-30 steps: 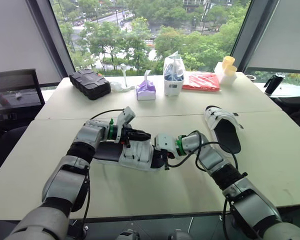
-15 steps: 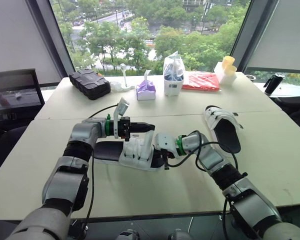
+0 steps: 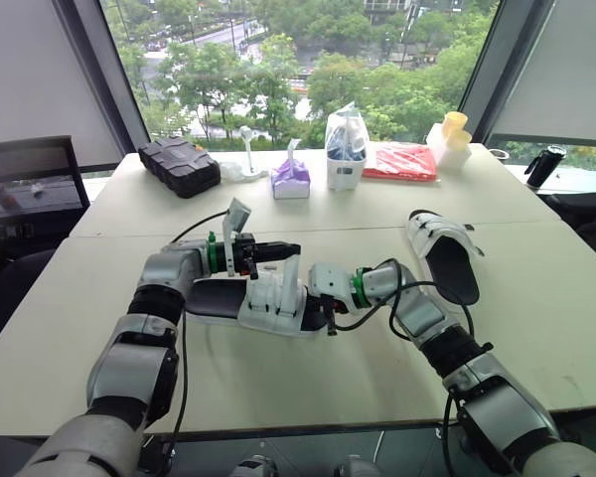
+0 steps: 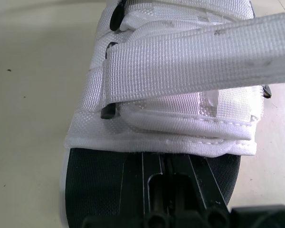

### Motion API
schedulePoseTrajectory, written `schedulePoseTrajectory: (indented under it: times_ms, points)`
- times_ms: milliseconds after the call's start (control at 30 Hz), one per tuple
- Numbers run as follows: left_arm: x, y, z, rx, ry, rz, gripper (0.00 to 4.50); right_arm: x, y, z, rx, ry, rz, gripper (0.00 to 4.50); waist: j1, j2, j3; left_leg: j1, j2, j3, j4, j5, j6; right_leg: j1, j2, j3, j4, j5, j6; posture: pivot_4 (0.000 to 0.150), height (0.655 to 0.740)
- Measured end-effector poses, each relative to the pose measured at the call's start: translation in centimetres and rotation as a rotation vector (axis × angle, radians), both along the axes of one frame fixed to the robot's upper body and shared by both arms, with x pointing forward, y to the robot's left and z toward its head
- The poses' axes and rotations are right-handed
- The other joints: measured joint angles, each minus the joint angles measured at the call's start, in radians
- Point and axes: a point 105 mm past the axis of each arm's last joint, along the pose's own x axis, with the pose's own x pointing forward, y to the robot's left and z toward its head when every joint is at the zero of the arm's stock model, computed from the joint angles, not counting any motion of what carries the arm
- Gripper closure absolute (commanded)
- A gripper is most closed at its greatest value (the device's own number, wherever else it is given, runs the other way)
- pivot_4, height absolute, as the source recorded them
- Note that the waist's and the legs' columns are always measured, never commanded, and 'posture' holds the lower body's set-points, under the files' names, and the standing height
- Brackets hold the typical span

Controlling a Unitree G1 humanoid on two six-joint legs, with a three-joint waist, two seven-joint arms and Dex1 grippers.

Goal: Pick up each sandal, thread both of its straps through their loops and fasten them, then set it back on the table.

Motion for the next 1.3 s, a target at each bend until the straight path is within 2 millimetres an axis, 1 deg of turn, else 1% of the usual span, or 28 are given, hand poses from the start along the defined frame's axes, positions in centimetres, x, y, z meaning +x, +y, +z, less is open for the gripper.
schedulePoseTrajectory:
  times_ms: [400,567,600,700,767,867,900,1033,1133,1233,1300]
  points:
    - [0.6,0.0,-1.9,0.066,-0.042,0.041,4.46,0.0,-0.1,0.0,0.0,0.005,-0.006,4.5,0.001,0.0,0.0,0.0,0.0,0.0,0.001,0.0,0.0,0.001,0.0,0.0,0.0,0.0,0.0,0.15,0.74]
    - [0.9,-0.3,-2.7,0.185,-0.11,0.039,4.46,0.0,-0.2,-0.1,-0.005,0.006,-0.012,4.5,0.004,0.0,0.0,0.0,-0.001,-0.001,0.002,0.0,0.0,0.002,0.0,-0.001,0.0,0.001,0.001,0.15,0.74]
    - [0.9,-0.4,-2.8,0.219,-0.134,0.034,4.16,0.0,-0.3,-0.1,-0.005,0.007,-0.013,4.5,0.004,0.0,-0.001,0.0,-0.001,-0.001,0.003,0.0,0.0,0.002,0.0,-0.001,0.0,0.001,0.001,0.15,0.74]
    - [1.3,-0.1,-3.5,0.341,-0.213,0.048,2.98,0.0,-0.3,-0.1,-0.006,0.007,-0.014,4.5,0.004,0.0,-0.001,0.0,-0.001,-0.001,0.003,0.0,0.001,0.003,0.0,-0.001,0.0,0.001,0.002,0.15,0.74]
    - [1.5,0.1,-4.1,0.411,-0.249,0.055,1.83,0.0,-0.3,-0.1,-0.006,0.006,-0.013,4.5,0.004,0.0,-0.001,0.0,-0.001,-0.001,0.003,-0.001,0.001,0.003,0.0,-0.001,0.0,0.001,0.002,0.15,0.74]
    - [1.8,0.2,-4.2,0.461,-0.299,0.062,0.41,-0.1,-0.2,-0.1,-0.005,0.005,-0.01,4.5,0.002,0.0,-0.001,0.0,-0.001,-0.001,0.003,-0.001,0.001,0.003,0.0,-0.001,0.0,0.001,0.002,0.15,0.74]
    - [1.9,0.4,-4.1,0.48,-0.324,0.068,0.01,-0.1,-0.2,-0.1,-0.005,0.004,-0.009,4.5,0.002,0.0,-0.001,0.0,-0.001,-0.001,0.003,-0.001,0.001,0.003,0.0,-0.001,0.0,0.001,0.002,0.15,0.74]
    - [2.1,0.1,-4.0,0.546,-0.411,0.051,0.01,-0.1,-0.2,-0.1,-0.005,0.005,-0.01,4.5,0.002,0.0,-0.002,0.0,-0.001,-0.001,0.003,-0.001,0.002,0.003,0.0,-0.002,0.0,0.001,0.002,0.15,0.74]
    - [2.7,0.0,-3.9,0.59,-0.445,0.092,0.01,-0.1,-0.2,-0.1,-0.007,0.004,-0.012,4.5,0.002,0.0,-0.002,0.001,-0.001,-0.001,0.003,-0.001,0.002,0.003,0.0,-0.002,0.0,0.001,0.002,0.15,0.74]
    - [3.9,0.7,-3.8,0.648,-0.463,0.187,0.01,-0.1,-0.1,-0.2,-0.007,0.002,-0.012,4.5,0.001,0.0,-0.002,0.001,-0.001,-0.001,0.004,-0.002,0.002,0.004,0.0,-0.002,0.0,0.001,0.002,0.15,0.74]
    - [4.3,1.5,-4.3,0.676,-0.444,0.238,0.01,-0.1,0.0,-0.1,-0.004,0.003,-0.008,4.5,-0.001,0.0,-0.002,0.001,-0.001,0.0,0.003,-0.002,0.002,0.003,0.001,-0.002,0.0,0.001,0.002,0.15,0.74]
